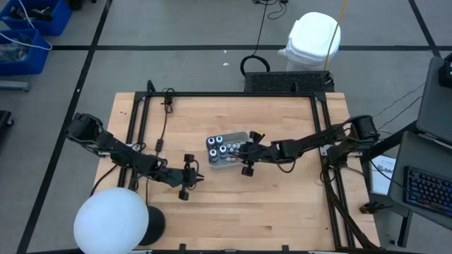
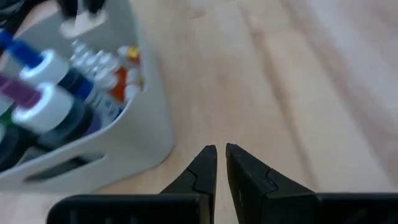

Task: Pick & Place food coloring
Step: Adjust the gray bin

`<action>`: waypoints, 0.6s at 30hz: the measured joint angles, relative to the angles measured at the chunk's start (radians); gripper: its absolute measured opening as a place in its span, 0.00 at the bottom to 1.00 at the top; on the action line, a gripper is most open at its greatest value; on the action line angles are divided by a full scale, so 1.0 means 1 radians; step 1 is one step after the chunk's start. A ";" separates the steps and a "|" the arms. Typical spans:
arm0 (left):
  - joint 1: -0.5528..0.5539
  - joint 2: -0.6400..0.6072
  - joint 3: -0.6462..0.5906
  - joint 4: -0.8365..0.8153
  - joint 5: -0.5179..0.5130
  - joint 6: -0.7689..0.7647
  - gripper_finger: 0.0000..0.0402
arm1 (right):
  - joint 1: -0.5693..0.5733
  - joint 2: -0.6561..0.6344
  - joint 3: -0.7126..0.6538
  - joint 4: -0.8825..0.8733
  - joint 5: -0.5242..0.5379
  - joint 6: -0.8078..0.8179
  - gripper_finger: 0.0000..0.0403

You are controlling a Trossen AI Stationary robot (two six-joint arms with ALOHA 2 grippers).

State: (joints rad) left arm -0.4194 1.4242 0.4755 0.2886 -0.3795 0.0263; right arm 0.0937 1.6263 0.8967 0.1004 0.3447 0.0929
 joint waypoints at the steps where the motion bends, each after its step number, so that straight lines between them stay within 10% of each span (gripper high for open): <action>1: 0.000 0.000 0.000 -0.013 -0.019 -0.010 0.11 | 0.008 -0.024 0.000 -0.026 0.018 0.001 0.22; 9: 0.005 0.000 0.000 -0.062 -0.120 -0.062 0.05 | 0.093 -0.212 0.000 -0.206 0.164 0.055 0.02; 18: 0.016 0.000 0.000 -0.116 -0.195 -0.173 0.01 | 0.107 -0.297 -0.011 -0.601 0.360 0.302 0.01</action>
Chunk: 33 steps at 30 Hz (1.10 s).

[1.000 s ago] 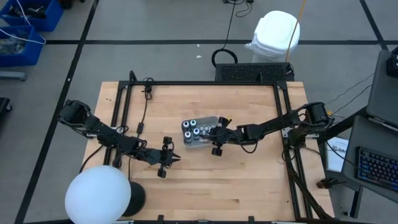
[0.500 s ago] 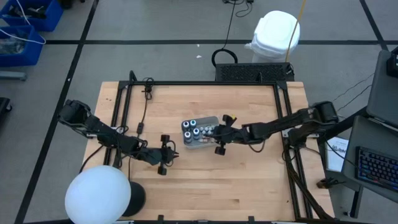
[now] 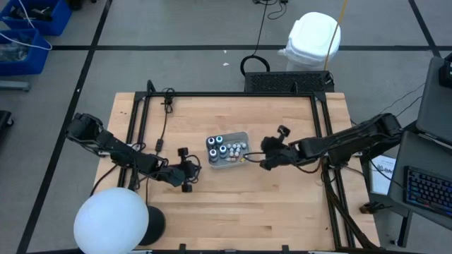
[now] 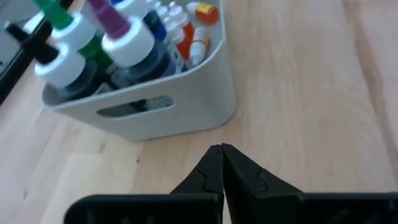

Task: Pick & Place food coloring
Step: Adjust the gray bin

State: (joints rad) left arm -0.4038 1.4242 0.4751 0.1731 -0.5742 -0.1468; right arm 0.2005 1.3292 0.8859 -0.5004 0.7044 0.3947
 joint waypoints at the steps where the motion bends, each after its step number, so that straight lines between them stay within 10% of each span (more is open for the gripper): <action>1: 0.000 0.000 0.000 -0.009 -0.003 -0.015 0.01 | 0.000 -0.004 -0.010 -0.019 0.006 0.022 0.01; 15: 0.022 0.000 0.000 -0.071 -0.031 -0.146 0.04 | -0.053 -0.064 -0.267 0.131 -0.004 0.183 0.00; 33: 0.193 0.000 0.000 0.061 0.009 -0.203 0.02 | -0.163 0.105 -0.365 0.748 -0.287 -0.075 0.00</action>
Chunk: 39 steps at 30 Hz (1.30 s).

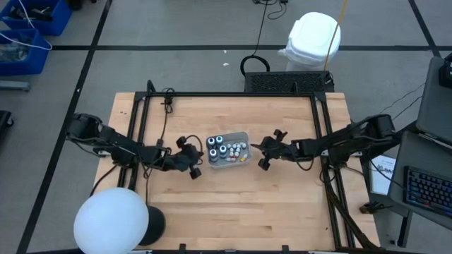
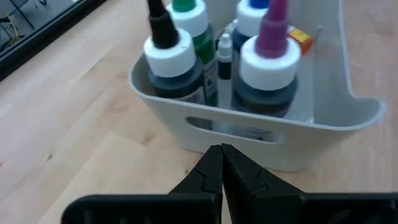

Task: Pick & Place food coloring
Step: Adjust the gray bin, then return to Home Position

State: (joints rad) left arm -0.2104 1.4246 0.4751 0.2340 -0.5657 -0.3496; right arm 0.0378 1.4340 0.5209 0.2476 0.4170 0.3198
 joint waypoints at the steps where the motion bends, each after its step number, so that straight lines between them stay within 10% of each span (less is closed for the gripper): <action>1: 0.008 0.000 0.000 0.001 0.004 0.000 0.03 | 0.000 0.009 0.000 0.013 -0.013 -0.003 0.00; 27: 0.103 0.008 0.000 -0.006 0.121 0.073 0.03 | 0.053 0.201 0.000 0.307 -0.083 -0.021 0.00; 39: 0.014 -0.213 0.000 -0.096 0.059 0.271 0.02 | 0.087 -0.236 0.000 -0.069 -0.079 -0.134 0.00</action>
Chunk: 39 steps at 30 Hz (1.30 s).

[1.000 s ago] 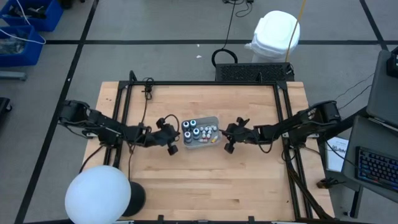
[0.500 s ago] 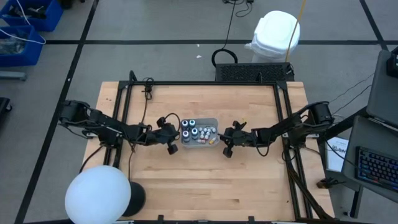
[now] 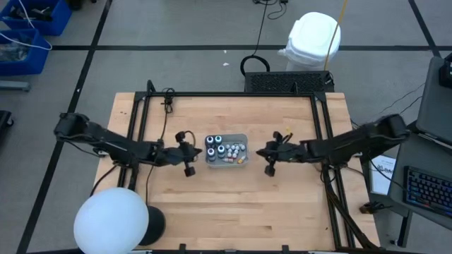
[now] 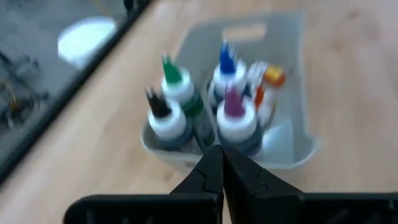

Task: Pick & Place food coloring
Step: Return to Home Position

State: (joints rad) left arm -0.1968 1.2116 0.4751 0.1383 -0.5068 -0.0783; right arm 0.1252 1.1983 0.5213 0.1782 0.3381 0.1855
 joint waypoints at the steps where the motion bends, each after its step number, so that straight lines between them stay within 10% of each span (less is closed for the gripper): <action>1: -0.007 -0.039 0.000 -0.008 0.000 0.025 0.01 | 0.001 -0.052 0.000 -0.029 -0.001 -0.025 0.00; 14: -0.141 -0.476 0.252 -0.483 -0.074 0.279 0.01 | -0.060 -0.727 0.000 -0.287 -0.088 -0.158 0.00; 39: -0.099 -1.208 0.174 -0.636 0.159 0.393 0.00 | -0.151 -1.196 -0.058 -0.447 -0.207 -0.280 0.00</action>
State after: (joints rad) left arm -0.2958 0.0038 0.6489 -0.4978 -0.3475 0.3151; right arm -0.0260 0.0022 0.4635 -0.2693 0.1310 -0.0943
